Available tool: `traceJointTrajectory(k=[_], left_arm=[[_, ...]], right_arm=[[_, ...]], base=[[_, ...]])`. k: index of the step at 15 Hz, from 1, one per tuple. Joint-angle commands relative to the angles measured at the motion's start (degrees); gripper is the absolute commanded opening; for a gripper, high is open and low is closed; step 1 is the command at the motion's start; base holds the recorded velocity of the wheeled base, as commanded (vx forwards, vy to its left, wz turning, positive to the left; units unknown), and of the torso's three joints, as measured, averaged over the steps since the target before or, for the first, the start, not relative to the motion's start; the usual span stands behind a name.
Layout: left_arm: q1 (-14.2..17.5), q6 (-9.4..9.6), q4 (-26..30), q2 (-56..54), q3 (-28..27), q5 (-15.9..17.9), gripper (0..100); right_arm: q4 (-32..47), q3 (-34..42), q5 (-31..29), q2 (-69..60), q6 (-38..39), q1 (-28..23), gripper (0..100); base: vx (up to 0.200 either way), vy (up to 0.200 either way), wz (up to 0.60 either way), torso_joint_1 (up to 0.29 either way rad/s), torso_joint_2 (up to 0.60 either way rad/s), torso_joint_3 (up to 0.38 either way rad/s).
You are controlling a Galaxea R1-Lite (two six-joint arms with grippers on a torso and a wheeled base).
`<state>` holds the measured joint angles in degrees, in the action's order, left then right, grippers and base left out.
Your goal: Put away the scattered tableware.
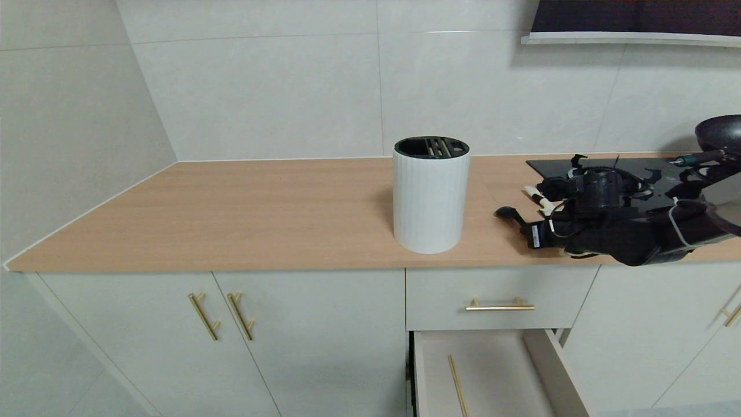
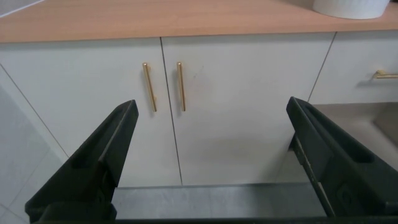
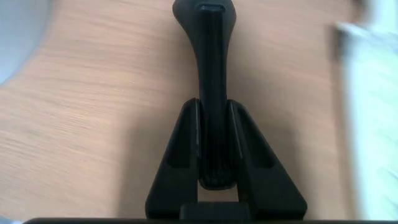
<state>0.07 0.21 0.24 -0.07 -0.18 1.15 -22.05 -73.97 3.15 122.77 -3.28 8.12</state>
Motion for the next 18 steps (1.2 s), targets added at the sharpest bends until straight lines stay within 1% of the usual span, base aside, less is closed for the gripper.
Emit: traceJointTrajectory(k=[1, 2, 4, 6, 8, 9, 10, 11, 12, 16, 18], left_arm=[[0.0, -0.03, 0.0, 0.1, 0.0, 0.0, 100], [0.0, -0.03, -0.1, 0.1, 0.0, 0.0, 100], [0.0, -0.03, 0.0, 0.1, 0.0, 0.0, 100], [0.0, 0.06, 0.0, 0.1, 0.0, 0.0, 100], [0.0, 0.06, 0.0, 0.1, 0.0, 0.0, 100], [0.0, 0.06, 0.0, 0.1, 0.0, 0.0, 100], [0.0, 0.06, 0.0, 0.1, 0.0, 0.0, 100], [0.0, 0.06, 0.0, 0.1, 0.0, 0.0, 100], [0.0, -0.03, 0.0, 0.1, 0.0, 0.0, 100], [0.0, 0.06, 0.0, 0.1, 0.0, 0.0, 100], [0.0, 0.06, 0.0, 0.1, 0.0, 0.0, 100]], right_arm=[[4.2, 2.1, -2.1, -7.7, 3.7, 1.7, 0], [5.8, 3.5, -2.3, -10.0, 5.3, 2.4, 0], [10.2, 9.2, -2.6, -19.6, 8.3, 3.6, 0], [16.0, 13.2, -3.7, -27.7, 8.5, 3.6, 0], [23.6, 17.7, -3.0, -34.4, 9.7, 3.6, 0], [25.3, 21.6, -1.9, -38.7, 9.6, 3.6, 0], [25.3, 25.5, -0.1, -43.1, 9.3, 3.7, 0], [25.5, 27.7, 1.3, -46.2, 9.3, 4.4, 0], [25.7, 29.3, 1.2, -47.6, 9.2, 5.2, 0], [25.1, 34.2, 1.2, -47.4, 9.5, 6.9, 0], [24.5, 34.6, 1.2, -45.4, 9.7, 6.9, 0]], base=[[0.0, 0.0, 0.0, 0.0, 0.0, 0.0], [0.0, 0.0, 0.0, 0.0, 0.0, 0.0], [0.0, 0.0, 0.0, 0.0, 0.0, 0.0], [0.0, 0.0, 0.0, 0.0, 0.0, 0.0], [0.0, 0.0, 0.0, 0.0, 0.0, 0.0], [0.0, 0.0, 0.0, 0.0, 0.0, 0.0], [0.0, 0.0, 0.0, 0.0, 0.0, 0.0], [0.0, 0.0, 0.0, 0.0, 0.0, 0.0], [0.0, 0.0, 0.0, 0.0, 0.0, 0.0], [0.0, 0.0, 0.0, 0.0, 0.0, 0.0], [0.0, 0.0, 0.0, 0.0, 0.0, 0.0]])
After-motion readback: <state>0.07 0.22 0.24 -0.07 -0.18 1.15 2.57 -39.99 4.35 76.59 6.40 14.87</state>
